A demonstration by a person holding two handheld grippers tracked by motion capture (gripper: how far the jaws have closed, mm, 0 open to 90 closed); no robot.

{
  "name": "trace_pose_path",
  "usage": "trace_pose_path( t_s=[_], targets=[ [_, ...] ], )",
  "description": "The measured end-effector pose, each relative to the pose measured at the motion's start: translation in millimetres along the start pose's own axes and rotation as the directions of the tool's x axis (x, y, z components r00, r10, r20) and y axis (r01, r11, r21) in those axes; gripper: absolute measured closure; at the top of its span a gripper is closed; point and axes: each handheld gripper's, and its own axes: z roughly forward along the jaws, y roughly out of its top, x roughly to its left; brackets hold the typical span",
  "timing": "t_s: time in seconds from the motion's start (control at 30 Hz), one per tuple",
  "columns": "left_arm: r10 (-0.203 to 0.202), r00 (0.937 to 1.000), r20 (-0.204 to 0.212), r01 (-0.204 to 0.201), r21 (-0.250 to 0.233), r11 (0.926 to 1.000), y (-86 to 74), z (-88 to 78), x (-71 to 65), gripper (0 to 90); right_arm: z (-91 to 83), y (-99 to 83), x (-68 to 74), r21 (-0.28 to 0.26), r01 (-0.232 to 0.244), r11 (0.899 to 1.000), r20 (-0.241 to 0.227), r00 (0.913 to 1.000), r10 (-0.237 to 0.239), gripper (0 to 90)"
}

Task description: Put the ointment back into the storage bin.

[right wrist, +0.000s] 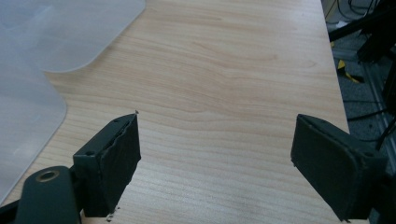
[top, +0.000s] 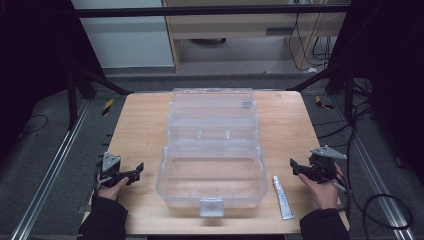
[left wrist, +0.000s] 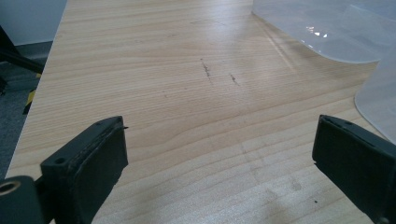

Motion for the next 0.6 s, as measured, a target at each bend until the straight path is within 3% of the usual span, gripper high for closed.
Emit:
trace_pose_path(
  t_s=[0.23, 0.6],
  targets=[
    [-0.003, 1.0000, 0.001, 0.003, -0.005, 1.0000, -0.2, -0.2, 0.1, 2.7, -8.3, 6.9, 6.0, 0.005, 0.015, 1.000, -0.008, 0.9999, -0.015, 18.4],
    [-0.006, 1.0000, 0.003, 0.006, -0.006, 1.0000, -0.3, -0.4, 0.5, 2.7, -26.4, 17.1, 19.8, 0.057, 0.049, 0.997, -0.032, 0.9984, -0.047, 22.5]
  ],
)
